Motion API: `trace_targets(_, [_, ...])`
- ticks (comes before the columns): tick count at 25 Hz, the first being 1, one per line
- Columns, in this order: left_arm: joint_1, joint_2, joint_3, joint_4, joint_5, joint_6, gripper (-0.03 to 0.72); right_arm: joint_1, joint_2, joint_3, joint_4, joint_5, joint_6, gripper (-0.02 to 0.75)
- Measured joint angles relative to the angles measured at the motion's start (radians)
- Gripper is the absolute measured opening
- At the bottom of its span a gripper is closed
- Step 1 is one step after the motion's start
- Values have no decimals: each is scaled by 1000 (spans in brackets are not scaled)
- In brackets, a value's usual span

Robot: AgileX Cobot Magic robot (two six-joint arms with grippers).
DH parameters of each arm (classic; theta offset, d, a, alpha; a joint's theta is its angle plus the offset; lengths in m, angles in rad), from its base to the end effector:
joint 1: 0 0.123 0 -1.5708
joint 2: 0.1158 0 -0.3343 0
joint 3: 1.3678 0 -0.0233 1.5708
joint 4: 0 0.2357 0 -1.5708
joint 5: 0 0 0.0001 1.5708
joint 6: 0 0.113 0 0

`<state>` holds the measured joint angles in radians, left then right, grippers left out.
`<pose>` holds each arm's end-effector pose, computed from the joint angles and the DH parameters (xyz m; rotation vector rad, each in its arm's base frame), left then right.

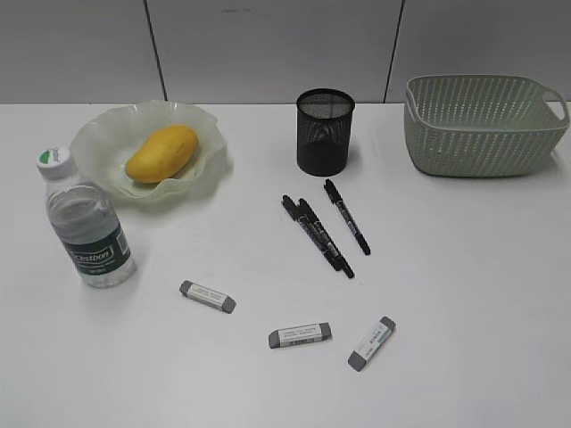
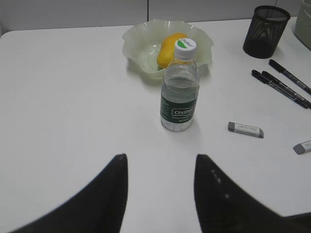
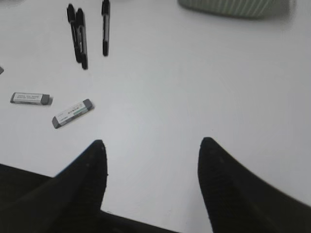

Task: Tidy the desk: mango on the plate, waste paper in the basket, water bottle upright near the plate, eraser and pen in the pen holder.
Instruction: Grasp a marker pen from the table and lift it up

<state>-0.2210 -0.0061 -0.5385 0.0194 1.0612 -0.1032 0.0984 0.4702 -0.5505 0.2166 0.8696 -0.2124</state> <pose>-0.0514 0.0135 0.2705 0.1166 2.0014 -0.1850 0.0339 0.0220 0.2991 -0.2788 2.2405 0.2008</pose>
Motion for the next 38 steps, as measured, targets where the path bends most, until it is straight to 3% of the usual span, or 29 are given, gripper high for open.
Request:
trace_targets(4, [37, 0, 0, -2, 0, 0, 307, 18, 483, -79, 97, -125, -40, 474])
trace_targets(9, [52, 0, 0, -2, 0, 0, 261, 159, 1046, -403, 121, -251, -46, 474])
trace_targets(17, [53, 0, 0, -2, 0, 0, 239, 239, 1685, -1027, 92, -106, 46, 456])
trace_targets(25, [53, 0, 0, -2, 0, 0, 237, 340, 1937, -1396, -152, 99, 199, 412])
trace_targets(33, [53, 0, 0, -2, 0, 0, 237, 374, 1952, -1433, -196, 109, 231, 298])
trace_targets(38, [53, 0, 0, -2, -1, 0, 237, 374, 1973, -1435, -205, 112, 233, 276])
